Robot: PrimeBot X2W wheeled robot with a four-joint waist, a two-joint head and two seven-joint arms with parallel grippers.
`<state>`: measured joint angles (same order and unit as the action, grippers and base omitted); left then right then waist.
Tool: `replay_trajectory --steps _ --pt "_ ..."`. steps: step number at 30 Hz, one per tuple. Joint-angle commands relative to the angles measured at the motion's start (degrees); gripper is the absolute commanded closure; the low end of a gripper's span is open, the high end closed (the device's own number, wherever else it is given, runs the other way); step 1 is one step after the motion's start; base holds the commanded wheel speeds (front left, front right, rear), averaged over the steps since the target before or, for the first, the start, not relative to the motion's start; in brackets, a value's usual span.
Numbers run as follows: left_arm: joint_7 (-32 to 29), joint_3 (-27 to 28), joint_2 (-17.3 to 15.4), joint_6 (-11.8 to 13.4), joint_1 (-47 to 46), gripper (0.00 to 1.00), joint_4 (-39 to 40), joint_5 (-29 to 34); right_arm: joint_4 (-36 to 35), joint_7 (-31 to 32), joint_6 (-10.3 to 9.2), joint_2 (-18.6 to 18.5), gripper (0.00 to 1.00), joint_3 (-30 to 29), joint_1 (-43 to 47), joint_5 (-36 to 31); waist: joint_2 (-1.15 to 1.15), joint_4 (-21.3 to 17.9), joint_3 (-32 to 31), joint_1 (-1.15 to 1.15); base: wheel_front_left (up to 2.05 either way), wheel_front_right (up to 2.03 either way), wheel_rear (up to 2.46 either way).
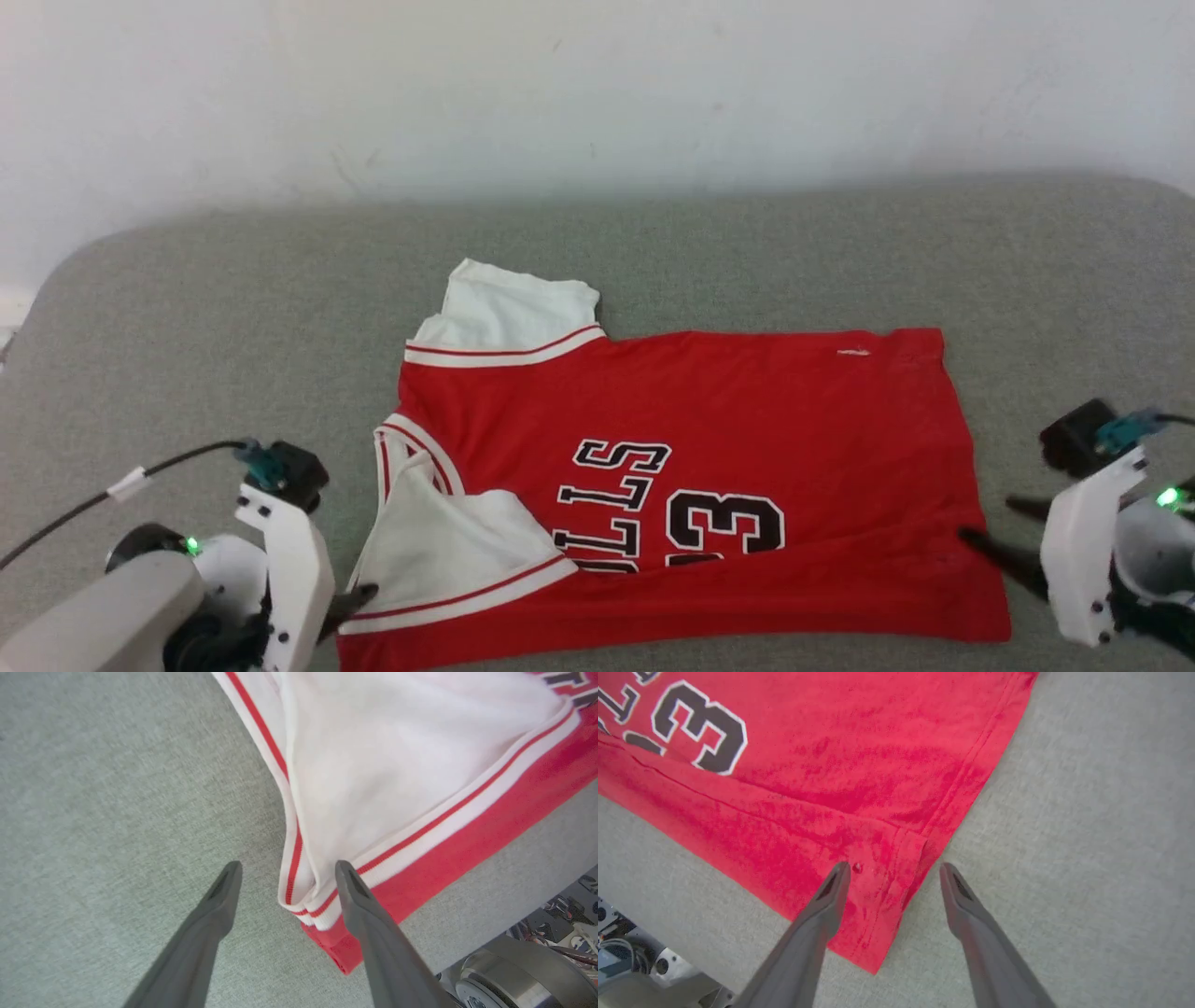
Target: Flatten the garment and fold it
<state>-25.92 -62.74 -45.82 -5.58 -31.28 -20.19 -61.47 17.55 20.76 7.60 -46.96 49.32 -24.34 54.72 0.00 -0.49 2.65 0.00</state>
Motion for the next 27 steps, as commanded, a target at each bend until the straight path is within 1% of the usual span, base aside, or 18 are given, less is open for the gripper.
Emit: replay_trajectory --steps 1,3,5,8,10,13,16,19,21,24,26,27 --pt "0.9 0.9 -0.9 -0.1 -1.2 0.00 0.7 0.0 -0.8 -1.9 -0.11 -0.4 0.00 -1.4 0.1 -0.7 0.00 0.0 -1.2 0.00 0.00 0.00 0.00" --pt "2.5 2.5 -2.2 0.3 -2.7 0.00 2.4 0.4 -2.3 -6.3 -0.11 -0.7 0.00 -4.3 0.6 -2.0 0.00 -0.1 -1.6 0.00 0.00 0.00 0.00" --pt "5.3 4.1 -2.9 1.0 -5.0 0.00 3.7 2.1 -3.3 -11.3 -0.11 -0.4 0.00 -8.2 1.4 -3.6 0.00 -0.1 -1.7 0.00 0.00 0.00 0.00" --pt "10.1 6.1 -2.9 2.5 -8.6 0.00 3.9 6.0 -4.1 -18.7 -0.11 1.6 0.00 -15.0 2.7 -7.4 0.00 -0.8 -1.1 0.00 0.00 0.00 0.00" --pt "12.3 6.6 -2.4 3.2 -11.0 0.00 2.9 8.7 -4.2 -22.7 -0.11 3.8 0.00 -19.8 3.9 -11.1 0.00 -1.3 -0.4 0.00 0.00 0.00 0.00" --pt "15.1 7.7 -0.7 4.0 -14.4 0.00 0.7 10.8 -4.7 -27.4 -0.11 8.3 0.00 -27.7 6.0 -17.3 0.00 -2.5 1.4 0.00 0.00 0.00 0.00" --pt "17.2 8.5 1.4 4.3 -18.3 0.00 -2.8 12.7 -7.4 -30.7 -0.11 14.7 0.00 -35.8 8.8 -22.7 0.00 -3.8 3.9 0.00 0.00 0.00 0.00" --pt "18.6 9.2 3.4 4.6 -22.1 0.00 -6.6 14.1 -11.7 -32.4 -0.11 21.1 0.00 -42.1 11.7 -27.9 0.00 -5.2 6.9 0.00 0.00 0.00 0.00" --pt "18.5 9.4 4.8 4.5 -24.9 0.00 -9.0 14.8 -14.9 -33.2 -0.11 24.6 0.00 -44.7 13.3 -31.4 0.00 -6.1 9.2 0.00 0.00 0.00 0.00" --pt "17.3 9.1 6.2 3.4 -29.5 0.00 -12.8 16.1 -19.3 -34.4 -0.11 29.7 0.00 -47.6 14.7 -34.0 0.00 -7.8 12.8 0.00 0.00 0.00 0.00" --pt "15.6 9.0 7.2 2.7 -32.2 0.00 -15.4 16.1 -22.2 -35.0 -0.11 32.0 0.00 -48.3 15.2 -36.3 0.00 -9.0 15.0 0.00 0.00 0.00 0.00" --pt "14.1 8.9 7.7 2.2 -33.4 0.00 -16.8 15.8 -23.1 -35.2 -0.11 32.6 0.00 -48.0 15.3 -37.2 0.00 -9.6 15.9 0.00 0.00 0.00 0.00"
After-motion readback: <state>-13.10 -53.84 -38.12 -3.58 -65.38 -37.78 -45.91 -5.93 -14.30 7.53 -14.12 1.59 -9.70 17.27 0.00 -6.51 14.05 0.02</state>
